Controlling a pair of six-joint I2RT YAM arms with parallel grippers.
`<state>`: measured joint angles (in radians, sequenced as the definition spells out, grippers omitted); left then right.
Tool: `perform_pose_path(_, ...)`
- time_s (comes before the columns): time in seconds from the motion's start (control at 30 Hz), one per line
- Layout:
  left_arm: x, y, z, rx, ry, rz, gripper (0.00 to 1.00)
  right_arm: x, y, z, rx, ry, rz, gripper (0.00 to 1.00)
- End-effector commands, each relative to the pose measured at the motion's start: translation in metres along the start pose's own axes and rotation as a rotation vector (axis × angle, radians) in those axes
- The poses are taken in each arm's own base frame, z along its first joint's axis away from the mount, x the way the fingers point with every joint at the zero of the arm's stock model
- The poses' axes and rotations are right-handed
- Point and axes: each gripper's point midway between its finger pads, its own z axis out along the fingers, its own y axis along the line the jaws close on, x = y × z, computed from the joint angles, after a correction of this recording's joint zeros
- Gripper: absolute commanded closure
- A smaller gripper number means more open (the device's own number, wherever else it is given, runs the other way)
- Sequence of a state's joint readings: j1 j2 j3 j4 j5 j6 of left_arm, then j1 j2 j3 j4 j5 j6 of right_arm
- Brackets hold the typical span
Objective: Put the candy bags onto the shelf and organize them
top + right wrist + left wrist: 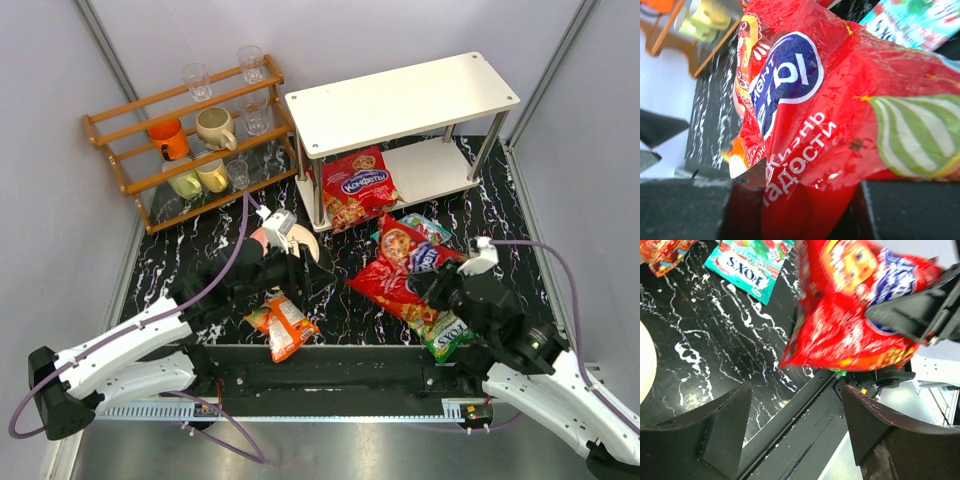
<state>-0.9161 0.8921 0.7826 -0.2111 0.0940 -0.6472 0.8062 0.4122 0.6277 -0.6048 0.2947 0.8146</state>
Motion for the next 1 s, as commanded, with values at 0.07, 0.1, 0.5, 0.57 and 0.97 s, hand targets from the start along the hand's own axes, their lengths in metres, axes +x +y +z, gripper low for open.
perform_pose_path(0.07, 0.002, 0.013, -0.016, -0.060, -0.022, 0.011, 0.24, -0.097, -0.008, -0.038, 0.138, -0.386, 0.074, 1.00)
perform_pose_path(0.1, 0.002, 0.013, -0.017, -0.061, -0.020, 0.011, 0.24, -0.104, -0.010, -0.042, 0.152, -0.420, 0.088, 1.00)
perform_pose_path(0.5, 0.004, 0.010, -0.017, -0.033, -0.024, 0.007, 0.21, -0.155, 0.014, -0.025, 0.260, -0.564, -0.013, 1.00)
perform_pose_path(0.57, 0.006, 0.009, -0.016, -0.025, -0.013, 0.006, 0.21, -0.168, 0.021, -0.020, 0.281, -0.591, -0.043, 1.00)
perform_pose_path(0.97, 0.003, 0.001, -0.020, 0.021, -0.036, -0.007, 0.20, -0.206, 0.020, 0.017, 0.253, -0.596, -0.087, 1.00)
